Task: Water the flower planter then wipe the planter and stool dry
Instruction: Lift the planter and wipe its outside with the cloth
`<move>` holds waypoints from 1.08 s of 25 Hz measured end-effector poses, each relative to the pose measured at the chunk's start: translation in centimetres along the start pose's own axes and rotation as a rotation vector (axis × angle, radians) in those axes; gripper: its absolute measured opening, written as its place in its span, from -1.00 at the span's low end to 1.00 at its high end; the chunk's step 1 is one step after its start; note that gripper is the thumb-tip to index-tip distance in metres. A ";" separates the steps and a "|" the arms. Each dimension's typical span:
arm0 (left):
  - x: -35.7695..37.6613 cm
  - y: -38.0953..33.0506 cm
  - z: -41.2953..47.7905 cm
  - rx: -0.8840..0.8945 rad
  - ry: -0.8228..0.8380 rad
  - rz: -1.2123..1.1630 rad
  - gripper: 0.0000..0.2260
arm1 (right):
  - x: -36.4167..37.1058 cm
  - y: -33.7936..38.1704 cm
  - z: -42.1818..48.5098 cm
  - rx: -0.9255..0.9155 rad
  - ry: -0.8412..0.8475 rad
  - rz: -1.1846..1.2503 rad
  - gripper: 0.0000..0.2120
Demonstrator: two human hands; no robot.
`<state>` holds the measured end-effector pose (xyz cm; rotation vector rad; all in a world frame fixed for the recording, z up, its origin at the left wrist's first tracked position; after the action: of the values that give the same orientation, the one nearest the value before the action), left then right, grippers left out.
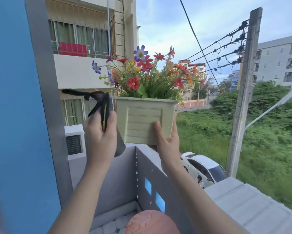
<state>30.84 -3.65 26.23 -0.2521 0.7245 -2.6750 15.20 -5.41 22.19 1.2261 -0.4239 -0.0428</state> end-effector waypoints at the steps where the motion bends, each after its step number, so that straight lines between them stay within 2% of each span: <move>1: 1.2 0.2 -0.3 0.149 0.103 0.226 -0.63 | 0.2 0.1 0.0 -0.010 0.003 -0.010 -0.13; 3: 3.3 0.5 -0.4 0.263 0.214 0.568 -0.51 | 0.5 0.2 0.0 -0.017 0.022 0.012 -0.19; 7: 5.0 2.0 -3.7 0.594 0.068 0.924 -0.60 | 0.3 1.3 0.3 0.035 0.072 0.105 -0.36; 11: 4.4 2.5 -5.8 0.734 0.065 0.919 -0.43 | -0.7 2.0 0.4 -0.021 0.108 0.050 -0.38; 14: 4.5 0.3 -1.9 0.659 -0.081 0.879 -0.63 | -0.8 2.1 -0.4 -0.024 0.100 0.034 -0.38; 16: 4.8 -0.1 -1.9 0.698 -0.077 0.911 -0.66 | -0.7 2.4 -0.5 -0.014 0.111 0.065 -0.39; 19: 3.3 3.2 -5.7 0.977 0.086 0.951 -0.62 | -1.3 3.0 -0.1 -0.067 0.126 0.018 -0.35; 22: 0.3 6.0 -7.0 1.099 0.276 0.956 -0.66 | -2.3 3.1 -0.1 -0.083 0.076 -0.014 -0.30; 24: -0.4 5.4 -6.7 1.041 0.226 0.852 -0.77 | -2.7 2.7 0.1 -0.069 0.063 0.002 -0.30; 25: -0.5 4.6 -6.4 0.914 0.138 0.744 -0.81 | -2.7 2.4 0.3 -0.063 0.059 0.001 -0.30; 27: -0.1 2.4 -5.4 0.484 -0.094 0.431 -0.81 | -2.7 1.7 0.4 -0.056 0.050 -0.008 -0.26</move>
<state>30.19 -3.12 20.32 -0.0795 0.0718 -2.3112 12.23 -4.47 23.10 1.1712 -0.3715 -0.0305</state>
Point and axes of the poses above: each hand's wrist, its own z-axis towards the middle knuckle, its own x-axis out of the palm, y = z × x, the point moved 1 cm from there along z, towards the middle knuckle, and after that the axes turned 13 degrees about x, right-handed, at the moved point
